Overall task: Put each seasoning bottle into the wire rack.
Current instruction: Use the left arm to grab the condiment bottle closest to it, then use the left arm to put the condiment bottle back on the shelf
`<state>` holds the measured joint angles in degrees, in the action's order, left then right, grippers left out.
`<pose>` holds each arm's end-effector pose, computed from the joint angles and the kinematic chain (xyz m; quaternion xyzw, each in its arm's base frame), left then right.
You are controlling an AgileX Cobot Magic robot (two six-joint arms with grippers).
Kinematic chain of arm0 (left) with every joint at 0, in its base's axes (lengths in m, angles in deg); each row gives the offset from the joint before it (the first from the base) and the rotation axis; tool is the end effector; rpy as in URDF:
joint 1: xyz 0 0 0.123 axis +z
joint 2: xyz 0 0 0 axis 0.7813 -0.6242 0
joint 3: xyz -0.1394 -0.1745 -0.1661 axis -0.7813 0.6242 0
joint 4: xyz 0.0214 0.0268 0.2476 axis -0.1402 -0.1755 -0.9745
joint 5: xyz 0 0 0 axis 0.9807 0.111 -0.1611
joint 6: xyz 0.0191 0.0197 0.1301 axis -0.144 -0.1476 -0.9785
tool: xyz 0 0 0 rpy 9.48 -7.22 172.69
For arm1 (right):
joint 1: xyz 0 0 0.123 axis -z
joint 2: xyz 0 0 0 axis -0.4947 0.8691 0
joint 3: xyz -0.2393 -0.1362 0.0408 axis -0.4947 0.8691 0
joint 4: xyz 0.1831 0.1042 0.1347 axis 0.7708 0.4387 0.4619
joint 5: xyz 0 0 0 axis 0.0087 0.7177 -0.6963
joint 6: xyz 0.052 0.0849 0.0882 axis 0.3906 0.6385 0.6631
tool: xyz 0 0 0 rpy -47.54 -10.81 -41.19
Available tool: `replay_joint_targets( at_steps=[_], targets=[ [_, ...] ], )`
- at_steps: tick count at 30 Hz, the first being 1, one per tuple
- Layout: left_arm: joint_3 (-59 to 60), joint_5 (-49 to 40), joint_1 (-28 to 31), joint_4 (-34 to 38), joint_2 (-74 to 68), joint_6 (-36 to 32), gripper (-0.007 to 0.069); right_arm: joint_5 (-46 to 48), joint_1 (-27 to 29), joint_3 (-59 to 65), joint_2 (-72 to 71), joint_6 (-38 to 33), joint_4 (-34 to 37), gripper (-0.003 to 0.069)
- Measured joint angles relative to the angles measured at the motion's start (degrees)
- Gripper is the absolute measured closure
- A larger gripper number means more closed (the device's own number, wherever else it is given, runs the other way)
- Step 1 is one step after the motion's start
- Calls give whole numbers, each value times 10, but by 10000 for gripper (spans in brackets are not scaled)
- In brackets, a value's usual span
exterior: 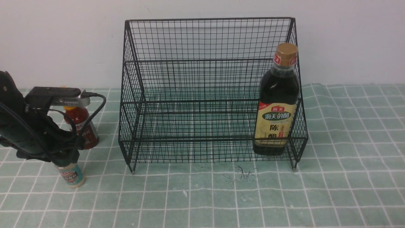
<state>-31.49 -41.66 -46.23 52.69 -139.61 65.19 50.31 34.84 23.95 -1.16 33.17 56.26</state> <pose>0.3300 0.0195 0.1593 0.0117 0.9854 -0.0220 0.1684 0.0966 -0.0047 0.1595 0.0369 0.8086 -0.0075 0.5872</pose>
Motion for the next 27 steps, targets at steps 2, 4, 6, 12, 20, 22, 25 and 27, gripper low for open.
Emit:
replay_joint_targets(
  at_steps=[2, 4, 6, 12, 20, 22, 25, 27],
  targets=[
    [0, -5, 0, -1, 3, -6, 300, 0, 0, 0, 0, 0, 0, 672],
    [-4, -22, 0, -2, 11, -8, 295, 0, 0, 0, 0, 0, 0, 672],
    [-14, -52, 0, -5, 24, -8, 295, 0, 0, 0, 0, 0, 0, 672],
    [-101, -162, -5, -11, 104, -6, 295, 0, 0, 0, 0, 0, 0, 672],
    [-214, -195, -153, 0, 130, 84, 295, 0, 0, 0, 0, 0, 1, 672],
    [-227, -188, -189, -12, 106, 110, 295, 0, 0, 0, 0, 0, 1, 672],
    [-242, -164, -226, -36, 62, 139, 295, 0, 0, 0, 0, 0, 1, 672],
    [-251, -155, -242, -55, 34, 157, 295, 0, 0, 0, 0, 0, 1, 672]
  ],
)
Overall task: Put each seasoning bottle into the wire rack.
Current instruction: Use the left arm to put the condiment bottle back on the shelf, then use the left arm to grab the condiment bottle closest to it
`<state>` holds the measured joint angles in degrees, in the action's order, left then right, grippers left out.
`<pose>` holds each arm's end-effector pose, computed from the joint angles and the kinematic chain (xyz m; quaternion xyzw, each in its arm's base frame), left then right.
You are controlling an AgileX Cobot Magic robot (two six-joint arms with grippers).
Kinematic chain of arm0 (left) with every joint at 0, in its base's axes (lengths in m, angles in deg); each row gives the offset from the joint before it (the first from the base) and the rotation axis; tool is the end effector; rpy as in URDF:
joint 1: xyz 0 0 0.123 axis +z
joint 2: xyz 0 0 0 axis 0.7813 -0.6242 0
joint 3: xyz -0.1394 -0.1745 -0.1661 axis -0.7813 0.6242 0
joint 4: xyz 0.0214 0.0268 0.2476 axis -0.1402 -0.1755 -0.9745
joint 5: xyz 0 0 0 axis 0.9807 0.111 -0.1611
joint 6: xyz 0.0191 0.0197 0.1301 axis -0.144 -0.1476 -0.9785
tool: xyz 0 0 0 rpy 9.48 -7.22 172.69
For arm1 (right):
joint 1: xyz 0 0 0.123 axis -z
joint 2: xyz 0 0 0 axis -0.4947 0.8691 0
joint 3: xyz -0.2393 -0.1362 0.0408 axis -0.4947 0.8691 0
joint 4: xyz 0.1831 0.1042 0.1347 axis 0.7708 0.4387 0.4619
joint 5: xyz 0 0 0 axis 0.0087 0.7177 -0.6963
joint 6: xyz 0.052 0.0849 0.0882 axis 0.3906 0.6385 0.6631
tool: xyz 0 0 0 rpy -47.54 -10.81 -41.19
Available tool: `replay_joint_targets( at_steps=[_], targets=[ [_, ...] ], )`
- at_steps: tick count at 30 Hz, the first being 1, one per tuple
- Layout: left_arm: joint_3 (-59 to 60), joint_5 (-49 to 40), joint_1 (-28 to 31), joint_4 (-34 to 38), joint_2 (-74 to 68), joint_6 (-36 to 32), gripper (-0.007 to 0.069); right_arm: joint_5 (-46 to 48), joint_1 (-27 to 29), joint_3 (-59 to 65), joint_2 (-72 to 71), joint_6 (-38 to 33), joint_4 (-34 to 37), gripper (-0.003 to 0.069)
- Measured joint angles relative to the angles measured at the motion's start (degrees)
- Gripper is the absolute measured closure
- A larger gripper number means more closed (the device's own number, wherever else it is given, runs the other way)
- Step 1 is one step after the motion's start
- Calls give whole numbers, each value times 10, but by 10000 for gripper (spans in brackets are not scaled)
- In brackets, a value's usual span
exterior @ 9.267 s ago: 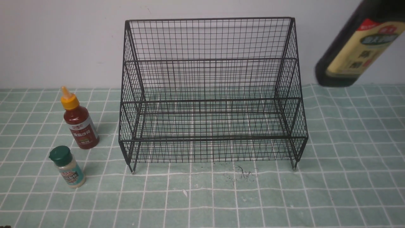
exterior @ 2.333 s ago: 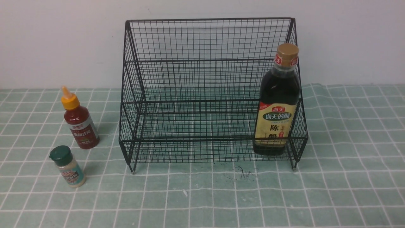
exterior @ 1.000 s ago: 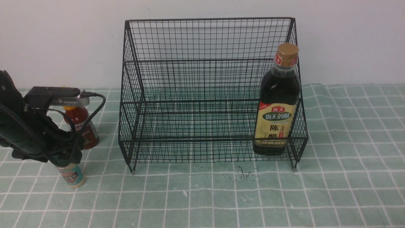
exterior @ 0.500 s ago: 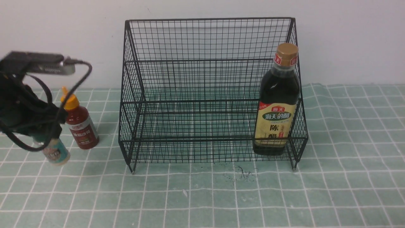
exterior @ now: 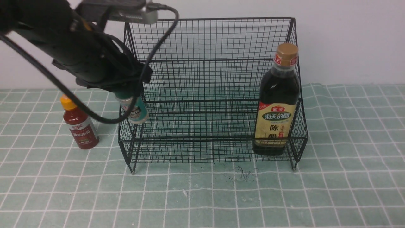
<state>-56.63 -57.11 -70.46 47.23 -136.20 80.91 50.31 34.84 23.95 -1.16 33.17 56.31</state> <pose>0.3453 -0.1223 0.2958 0.1166 0.9542 -0.0681 0.2670 0.0966 -0.0047 0.1595 0.0371 0.8085 -0.0071 0.5872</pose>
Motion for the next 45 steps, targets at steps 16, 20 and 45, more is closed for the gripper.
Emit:
replay_joint_targets(
  at_steps=[16, 20, 45],
  targets=[
    [-6, 13, -28, -28, -136, 22, 295, 0, 0, 0, 0, 0, 0, 672],
    [-6, 13, -29, -28, -136, 22, 251, 0, 0, 0, 0, 0, 0, 672],
    [-200, -164, 216, -44, -42, -28, 597, -1, 0, 0, 0, -5, 2, 672]
  ],
)
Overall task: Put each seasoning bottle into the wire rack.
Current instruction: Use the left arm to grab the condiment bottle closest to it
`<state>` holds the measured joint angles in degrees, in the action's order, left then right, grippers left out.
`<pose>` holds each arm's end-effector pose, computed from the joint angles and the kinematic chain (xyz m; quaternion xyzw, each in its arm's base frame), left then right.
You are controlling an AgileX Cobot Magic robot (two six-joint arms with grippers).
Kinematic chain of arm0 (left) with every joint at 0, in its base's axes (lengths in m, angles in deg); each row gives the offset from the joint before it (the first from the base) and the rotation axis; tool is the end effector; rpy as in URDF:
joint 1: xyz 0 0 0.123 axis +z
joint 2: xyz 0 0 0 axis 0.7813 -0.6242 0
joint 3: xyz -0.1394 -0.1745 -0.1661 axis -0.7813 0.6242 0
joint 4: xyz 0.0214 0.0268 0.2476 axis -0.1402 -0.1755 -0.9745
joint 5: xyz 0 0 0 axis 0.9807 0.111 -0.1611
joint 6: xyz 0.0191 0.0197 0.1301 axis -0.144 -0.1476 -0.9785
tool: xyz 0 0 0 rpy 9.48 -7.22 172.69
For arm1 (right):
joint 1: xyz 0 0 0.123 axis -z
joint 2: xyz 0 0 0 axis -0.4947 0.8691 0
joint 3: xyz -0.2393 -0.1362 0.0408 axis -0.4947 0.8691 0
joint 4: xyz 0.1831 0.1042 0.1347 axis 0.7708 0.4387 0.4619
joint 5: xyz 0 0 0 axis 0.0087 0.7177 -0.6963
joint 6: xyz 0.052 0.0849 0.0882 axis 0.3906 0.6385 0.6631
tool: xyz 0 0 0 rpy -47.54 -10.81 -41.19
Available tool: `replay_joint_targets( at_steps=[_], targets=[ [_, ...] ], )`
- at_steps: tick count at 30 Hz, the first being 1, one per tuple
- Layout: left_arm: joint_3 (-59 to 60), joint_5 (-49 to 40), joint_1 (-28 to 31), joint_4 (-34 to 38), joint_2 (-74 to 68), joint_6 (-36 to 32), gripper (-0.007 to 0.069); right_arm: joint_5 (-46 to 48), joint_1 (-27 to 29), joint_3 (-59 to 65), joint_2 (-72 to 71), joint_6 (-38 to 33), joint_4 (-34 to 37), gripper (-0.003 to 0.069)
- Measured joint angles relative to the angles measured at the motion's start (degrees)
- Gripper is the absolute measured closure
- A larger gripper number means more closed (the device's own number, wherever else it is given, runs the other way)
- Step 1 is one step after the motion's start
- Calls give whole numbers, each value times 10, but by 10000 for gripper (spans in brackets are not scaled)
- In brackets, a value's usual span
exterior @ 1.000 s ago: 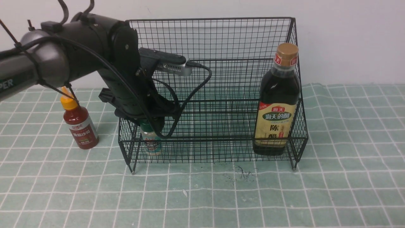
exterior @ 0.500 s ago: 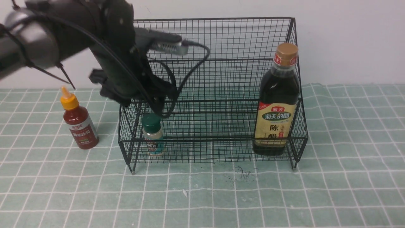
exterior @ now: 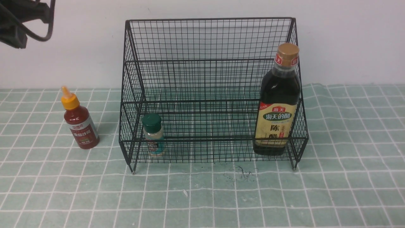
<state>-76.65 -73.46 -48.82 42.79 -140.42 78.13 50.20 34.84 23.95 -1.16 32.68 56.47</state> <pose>0.3721 0.0234 0.3587 -0.0364 0.9616 0.0280 0.2705 0.0967 -0.0045 0.1597 0.0344 0.8081 -0.0085 0.5880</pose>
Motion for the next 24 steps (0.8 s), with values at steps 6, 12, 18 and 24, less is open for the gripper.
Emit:
replay_joint_targets(
  at_steps=[6, 12, 18, 24],
  targets=[
    [0, 1, 0, 42, -66, -23, 343, 0, 0, 0, 0, 0, 0, 672],
    [0, 2, -1, 30, -128, -24, 67, 0, 0, 1, 0, -1, 0, 672],
    [0, 6, -1, 24, -176, -24, 23, 0, 0, 1, 0, -1, 0, 672],
    [0, 35, -1, 24, -204, -24, 97, 0, 0, 1, 0, -1, 0, 672]
  ],
)
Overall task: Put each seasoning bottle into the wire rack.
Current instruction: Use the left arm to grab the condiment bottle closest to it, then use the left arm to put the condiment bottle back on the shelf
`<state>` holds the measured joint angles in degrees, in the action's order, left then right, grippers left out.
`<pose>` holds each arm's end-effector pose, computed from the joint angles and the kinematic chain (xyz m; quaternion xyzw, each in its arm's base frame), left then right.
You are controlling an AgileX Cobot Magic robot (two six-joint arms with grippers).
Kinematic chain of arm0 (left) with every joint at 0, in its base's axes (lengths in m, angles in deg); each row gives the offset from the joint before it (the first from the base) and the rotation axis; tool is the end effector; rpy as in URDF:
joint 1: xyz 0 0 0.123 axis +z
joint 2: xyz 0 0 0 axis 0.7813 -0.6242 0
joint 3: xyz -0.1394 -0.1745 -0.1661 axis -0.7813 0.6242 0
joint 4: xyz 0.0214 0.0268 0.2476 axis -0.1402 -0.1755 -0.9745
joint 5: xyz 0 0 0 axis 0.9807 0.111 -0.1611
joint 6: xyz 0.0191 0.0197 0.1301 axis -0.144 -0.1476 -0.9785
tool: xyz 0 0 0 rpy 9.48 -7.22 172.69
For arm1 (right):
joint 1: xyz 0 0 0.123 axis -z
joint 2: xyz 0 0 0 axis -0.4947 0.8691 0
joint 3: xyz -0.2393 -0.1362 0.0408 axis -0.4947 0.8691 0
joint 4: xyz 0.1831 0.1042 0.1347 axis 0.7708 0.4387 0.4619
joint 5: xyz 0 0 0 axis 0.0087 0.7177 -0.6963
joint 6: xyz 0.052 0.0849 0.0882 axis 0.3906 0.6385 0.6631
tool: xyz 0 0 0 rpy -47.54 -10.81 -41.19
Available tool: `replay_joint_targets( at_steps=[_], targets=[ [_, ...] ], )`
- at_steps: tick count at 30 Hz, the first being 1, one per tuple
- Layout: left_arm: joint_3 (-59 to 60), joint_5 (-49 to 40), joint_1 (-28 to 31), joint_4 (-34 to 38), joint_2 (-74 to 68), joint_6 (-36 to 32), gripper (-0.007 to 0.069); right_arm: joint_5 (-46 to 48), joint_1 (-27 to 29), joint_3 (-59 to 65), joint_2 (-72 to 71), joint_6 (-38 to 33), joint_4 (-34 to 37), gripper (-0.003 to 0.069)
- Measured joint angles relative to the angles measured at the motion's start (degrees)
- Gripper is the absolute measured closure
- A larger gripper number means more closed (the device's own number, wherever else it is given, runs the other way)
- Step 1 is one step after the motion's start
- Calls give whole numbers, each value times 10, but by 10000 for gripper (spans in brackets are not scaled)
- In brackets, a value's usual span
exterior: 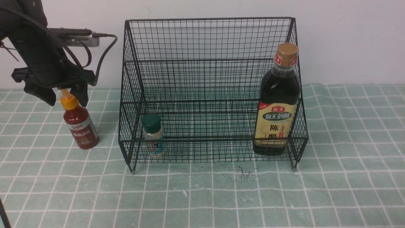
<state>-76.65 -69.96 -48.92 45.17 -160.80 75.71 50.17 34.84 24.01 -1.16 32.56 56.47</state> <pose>0.4389 0.0203 0.2157 -0.0154 0.9918 0.0088 0.1263 0.0967 -0.0046 0.1594 0.0335 0.8083 -0.0091 0.5878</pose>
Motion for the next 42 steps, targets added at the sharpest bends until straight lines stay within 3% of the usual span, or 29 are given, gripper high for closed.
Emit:
replay_joint_targets(
  at_steps=[4, 7, 8, 16, 21, 26, 32, 42],
  targets=[
    [0, 13, 0, 0, -12, 0, 190, 0, 0, 0, 0, 0, 0, 672],
    [0, 13, 0, 0, -17, 0, 330, 0, 0, 0, 0, 0, 0, 672],
    [0, 13, 0, 0, -18, 0, 345, 0, 0, 0, 0, 0, 0, 672],
    [-101, -34, 0, 2, 2, 1, 336, 0, 0, 0, 0, 0, 0, 672],
    [-181, -33, -8, 40, 98, 16, 336, 0, 0, 0, 0, 0, 0, 672],
    [-190, -48, -68, 40, 162, 32, 336, 0, 0, 0, 0, 0, 0, 672],
    [-189, -55, -158, 11, 144, 50, 336, 0, 0, 0, 0, 1, 0, 672],
    [-189, -53, -214, -19, 68, 68, 336, 0, 0, 0, 0, 9, 0, 672]
  ],
)
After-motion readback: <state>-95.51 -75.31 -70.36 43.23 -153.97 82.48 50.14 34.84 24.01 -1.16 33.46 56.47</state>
